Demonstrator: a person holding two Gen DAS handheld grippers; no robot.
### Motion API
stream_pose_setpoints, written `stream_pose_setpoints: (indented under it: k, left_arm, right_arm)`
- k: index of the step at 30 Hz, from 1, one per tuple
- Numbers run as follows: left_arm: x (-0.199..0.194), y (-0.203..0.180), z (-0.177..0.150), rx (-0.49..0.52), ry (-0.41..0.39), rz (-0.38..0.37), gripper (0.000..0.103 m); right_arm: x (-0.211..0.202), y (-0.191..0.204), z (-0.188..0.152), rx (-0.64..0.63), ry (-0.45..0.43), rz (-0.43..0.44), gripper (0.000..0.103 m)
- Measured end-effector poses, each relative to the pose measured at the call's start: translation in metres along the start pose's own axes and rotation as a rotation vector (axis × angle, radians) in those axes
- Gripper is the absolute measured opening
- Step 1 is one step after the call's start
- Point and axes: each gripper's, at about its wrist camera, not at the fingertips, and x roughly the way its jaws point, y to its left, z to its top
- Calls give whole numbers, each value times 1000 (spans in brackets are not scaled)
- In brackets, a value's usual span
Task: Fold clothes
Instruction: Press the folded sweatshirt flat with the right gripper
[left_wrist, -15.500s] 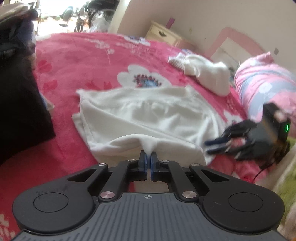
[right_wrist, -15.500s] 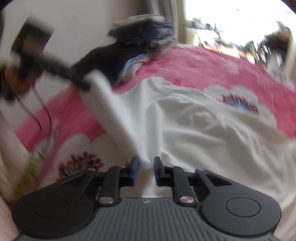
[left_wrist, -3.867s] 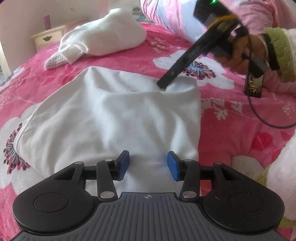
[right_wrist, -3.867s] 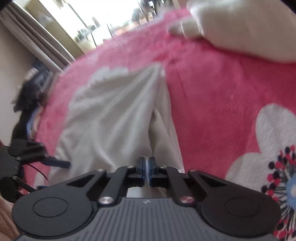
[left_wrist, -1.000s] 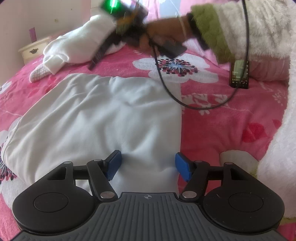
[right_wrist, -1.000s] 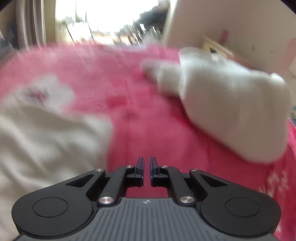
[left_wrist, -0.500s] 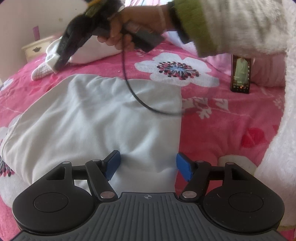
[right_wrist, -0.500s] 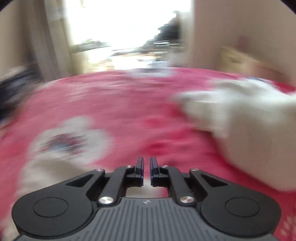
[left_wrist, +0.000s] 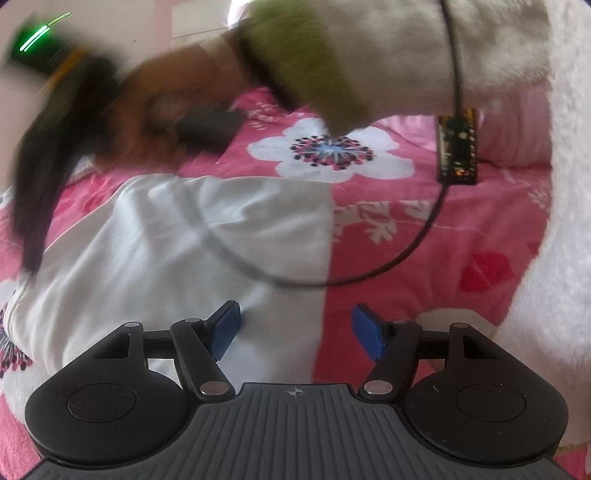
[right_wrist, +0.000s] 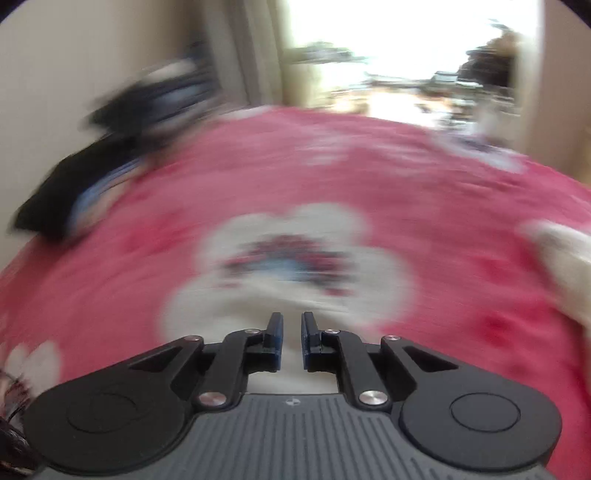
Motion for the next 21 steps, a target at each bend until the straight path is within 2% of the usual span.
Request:
stream_pose_setpoints:
  k: [1, 2, 3, 5, 7, 8, 10, 13, 14, 17, 21]
  left_arm:
    - [-1, -4, 0, 3, -1, -2, 67]
    - [-2, -8, -1, 1, 3, -9, 67]
    - [-4, -13, -2, -3, 10, -20, 67]
    - [-8, -24, -5, -2, 21, -43, 66]
    - [-19, -36, -11, 20, 23, -56, 66]
    - [-25, -41, -15, 27, 26, -59, 66]
    - [-33, -41, -24, 22, 46, -47, 66]
    - [-43, -36, -36, 11, 75, -19, 64]
    - [-46, -33, -38, 14, 73, -15, 62]
    - [-49, -34, -34, 56, 59, 0, 61]
    - [-56, -38, -27, 118, 22, 9, 62]
  right_arm:
    - [18, 8, 4, 7, 28, 29, 10]
    - [33, 8, 9, 29, 54, 20, 9]
    - [42, 2, 12, 65, 60, 2, 2]
    - [45, -10, 17, 151, 37, -33, 0]
    - [20, -17, 21, 187, -40, -199, 9]
    - [-1, -17, 19, 178, -78, -236, 10]
    - [-44, -17, 13, 161, -149, -251, 10]
    - [-107, -9, -12, 139, -207, -186, 12]
    - [-123, -4, -22, 126, -206, -159, 15]
    - [-142, 25, -58, 102, -116, -95, 20]
    - [-147, 58, -108, 122, -22, -139, 20]
